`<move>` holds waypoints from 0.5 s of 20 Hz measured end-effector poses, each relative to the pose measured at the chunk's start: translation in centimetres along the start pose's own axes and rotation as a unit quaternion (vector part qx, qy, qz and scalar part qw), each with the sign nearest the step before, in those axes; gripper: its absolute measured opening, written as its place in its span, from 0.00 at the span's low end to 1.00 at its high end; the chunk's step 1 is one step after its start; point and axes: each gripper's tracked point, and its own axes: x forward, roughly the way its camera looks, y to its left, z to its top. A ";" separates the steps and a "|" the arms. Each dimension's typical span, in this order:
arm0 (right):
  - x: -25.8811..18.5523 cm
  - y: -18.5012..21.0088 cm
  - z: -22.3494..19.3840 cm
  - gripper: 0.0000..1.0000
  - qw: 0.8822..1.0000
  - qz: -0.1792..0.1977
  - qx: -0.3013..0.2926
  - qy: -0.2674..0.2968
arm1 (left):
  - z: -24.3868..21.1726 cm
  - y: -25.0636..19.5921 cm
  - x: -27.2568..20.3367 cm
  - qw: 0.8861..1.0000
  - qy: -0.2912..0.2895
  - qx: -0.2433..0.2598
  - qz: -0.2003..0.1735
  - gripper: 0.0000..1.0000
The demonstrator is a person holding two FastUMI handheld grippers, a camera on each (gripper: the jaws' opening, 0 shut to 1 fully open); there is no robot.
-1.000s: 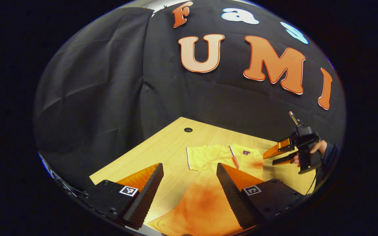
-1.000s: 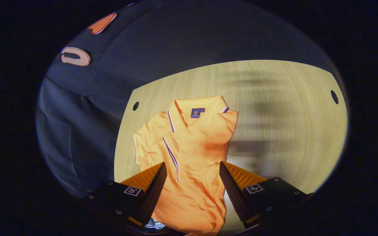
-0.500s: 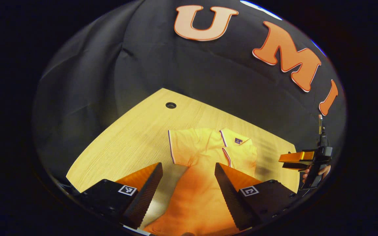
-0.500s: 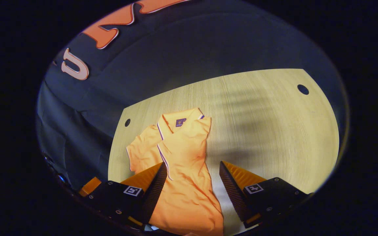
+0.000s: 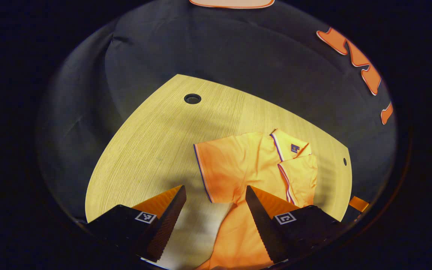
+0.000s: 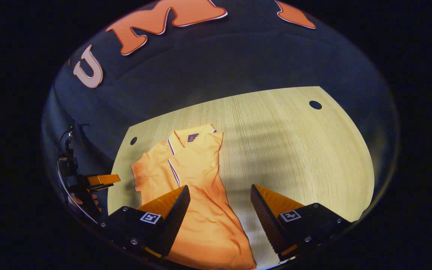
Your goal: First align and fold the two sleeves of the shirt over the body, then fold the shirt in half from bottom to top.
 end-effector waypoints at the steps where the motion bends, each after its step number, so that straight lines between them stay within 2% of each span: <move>1: -0.3 -0.2 -0.3 0.99 1.000 -0.007 0.004 -0.006 | 0.2 0.3 0.9 1.000 0.013 0.002 0.005 0.98; 4: -1.2 -0.9 -1.2 0.99 0.999 -0.030 0.016 -0.020 | 0.3 0.0 3.3 0.998 0.059 -0.004 -0.007 0.95; 10: -3.3 -1.4 -3.5 0.99 0.998 -0.047 0.035 -0.032 | 0.0 0.2 8.2 0.993 0.116 0.016 0.014 0.95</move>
